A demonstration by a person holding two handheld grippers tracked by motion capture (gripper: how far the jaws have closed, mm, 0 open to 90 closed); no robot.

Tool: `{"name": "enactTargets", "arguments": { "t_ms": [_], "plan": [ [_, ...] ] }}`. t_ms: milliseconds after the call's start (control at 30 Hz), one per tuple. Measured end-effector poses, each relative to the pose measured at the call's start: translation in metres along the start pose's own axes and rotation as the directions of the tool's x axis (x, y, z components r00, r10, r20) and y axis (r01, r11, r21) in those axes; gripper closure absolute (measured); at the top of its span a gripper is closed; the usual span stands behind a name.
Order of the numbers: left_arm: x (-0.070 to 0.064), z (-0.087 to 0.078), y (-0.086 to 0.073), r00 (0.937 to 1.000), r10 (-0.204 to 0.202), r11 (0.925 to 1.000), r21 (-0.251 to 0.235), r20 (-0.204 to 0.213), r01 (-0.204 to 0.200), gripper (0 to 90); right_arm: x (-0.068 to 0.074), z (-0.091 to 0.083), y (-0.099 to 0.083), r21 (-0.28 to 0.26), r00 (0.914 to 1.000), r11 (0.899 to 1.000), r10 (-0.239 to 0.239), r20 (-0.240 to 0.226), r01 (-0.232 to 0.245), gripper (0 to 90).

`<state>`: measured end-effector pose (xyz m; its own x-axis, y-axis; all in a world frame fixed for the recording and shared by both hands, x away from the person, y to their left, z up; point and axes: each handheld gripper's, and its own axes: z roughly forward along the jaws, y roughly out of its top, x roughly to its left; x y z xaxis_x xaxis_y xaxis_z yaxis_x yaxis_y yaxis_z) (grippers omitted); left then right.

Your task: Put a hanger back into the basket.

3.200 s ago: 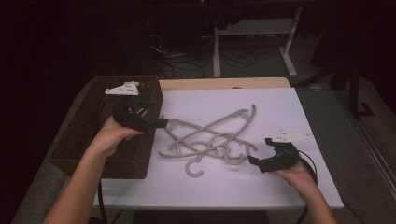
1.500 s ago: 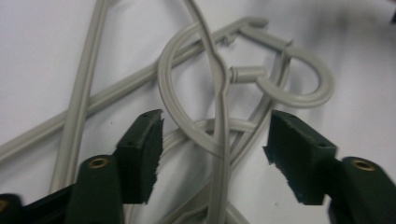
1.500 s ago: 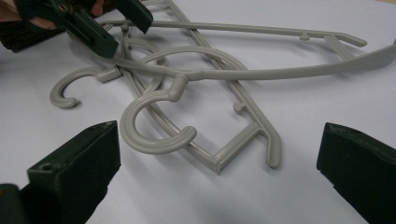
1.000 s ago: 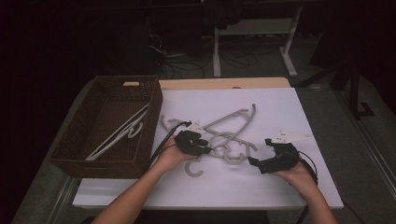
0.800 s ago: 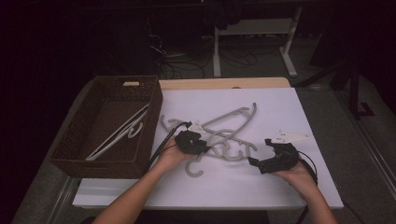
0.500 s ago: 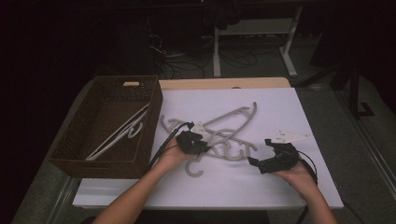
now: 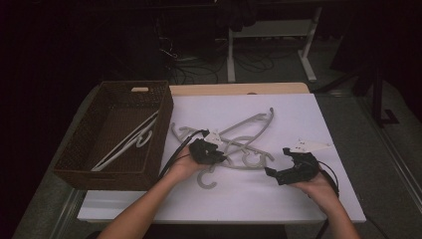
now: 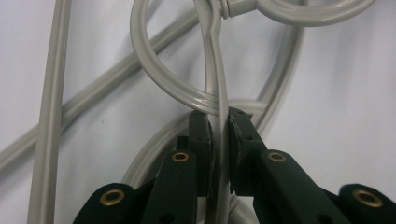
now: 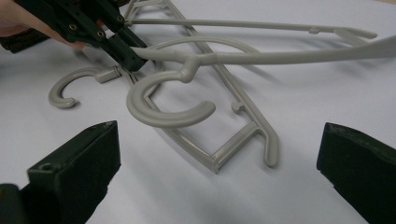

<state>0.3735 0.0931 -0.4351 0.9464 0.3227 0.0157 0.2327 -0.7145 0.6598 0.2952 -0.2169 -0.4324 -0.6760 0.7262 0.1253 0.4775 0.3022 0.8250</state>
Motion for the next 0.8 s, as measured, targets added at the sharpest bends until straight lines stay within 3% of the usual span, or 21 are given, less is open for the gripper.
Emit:
{"name": "enactTargets", "arguments": {
  "t_ms": [367, 567, 800],
  "plan": [
    [0.003, -0.043, 0.024, 0.9988, -0.049, 0.9966, -0.067, -0.011, 0.048, 81.4, -0.001, -0.001, 0.000, -0.006, 1.0000, 1.000, 0.002, -0.002, -0.002, 0.0],
    [0.005, -0.076, 0.040, 0.9990, -0.045, 0.9948, -0.092, -0.003, 0.044, 81.4, -0.001, -0.002, 0.000, -0.007, 1.0000, 1.000, 0.003, -0.002, -0.003, 0.0],
    [0.010, -0.118, 0.045, 0.9983, -0.055, 0.9895, -0.132, 0.022, 0.057, 81.4, -0.001, -0.002, 0.000, -0.011, 1.0000, 1.000, 0.004, -0.003, -0.004, 0.0]
  ]
}}
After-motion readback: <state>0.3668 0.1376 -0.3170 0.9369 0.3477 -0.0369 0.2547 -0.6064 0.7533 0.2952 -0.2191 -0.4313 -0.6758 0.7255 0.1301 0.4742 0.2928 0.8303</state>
